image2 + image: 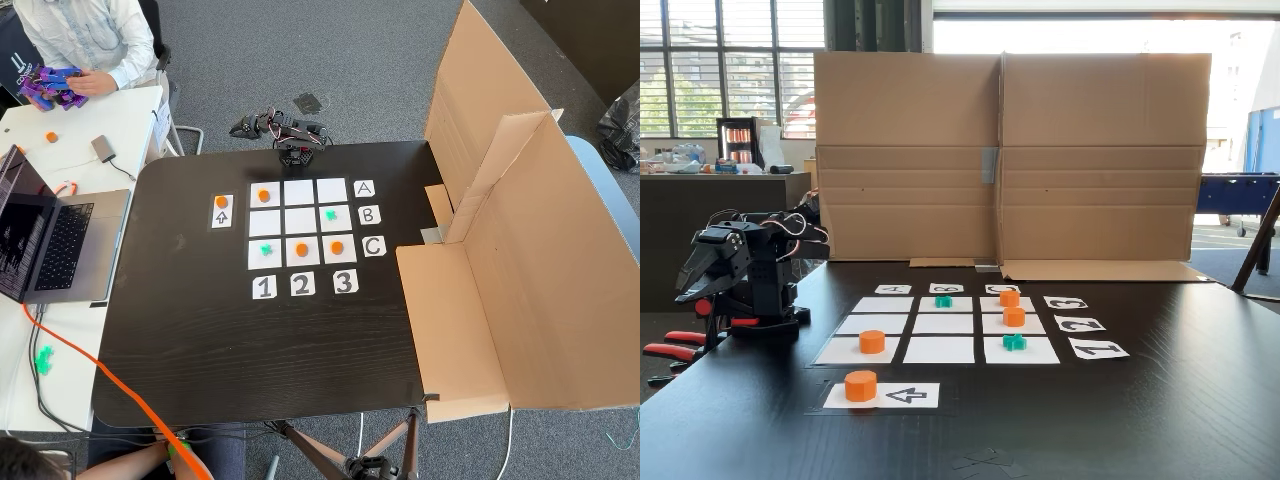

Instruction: Pick up the round, orange token and place it in the grid on square B2.

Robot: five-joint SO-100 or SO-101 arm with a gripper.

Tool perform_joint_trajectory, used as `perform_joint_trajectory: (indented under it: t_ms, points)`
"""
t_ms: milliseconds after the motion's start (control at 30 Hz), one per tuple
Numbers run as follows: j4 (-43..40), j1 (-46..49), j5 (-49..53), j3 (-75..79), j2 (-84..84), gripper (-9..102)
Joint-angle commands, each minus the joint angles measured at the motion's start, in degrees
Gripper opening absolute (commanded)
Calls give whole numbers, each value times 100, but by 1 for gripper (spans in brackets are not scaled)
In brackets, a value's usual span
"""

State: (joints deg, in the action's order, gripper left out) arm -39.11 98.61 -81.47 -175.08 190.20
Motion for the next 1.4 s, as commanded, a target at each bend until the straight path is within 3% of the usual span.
perform_joint_trajectory:
  t_ms: [0, 267, 500, 1367]
  points:
    - [-26, -88, -53, -18, 35, 0]
    - [606, -237, 9, 369, -1178, 0]
    - [316, -448, 9, 1819, -2628, 7]
    - [-4535, -1556, 1187, 7963, -7295, 39]
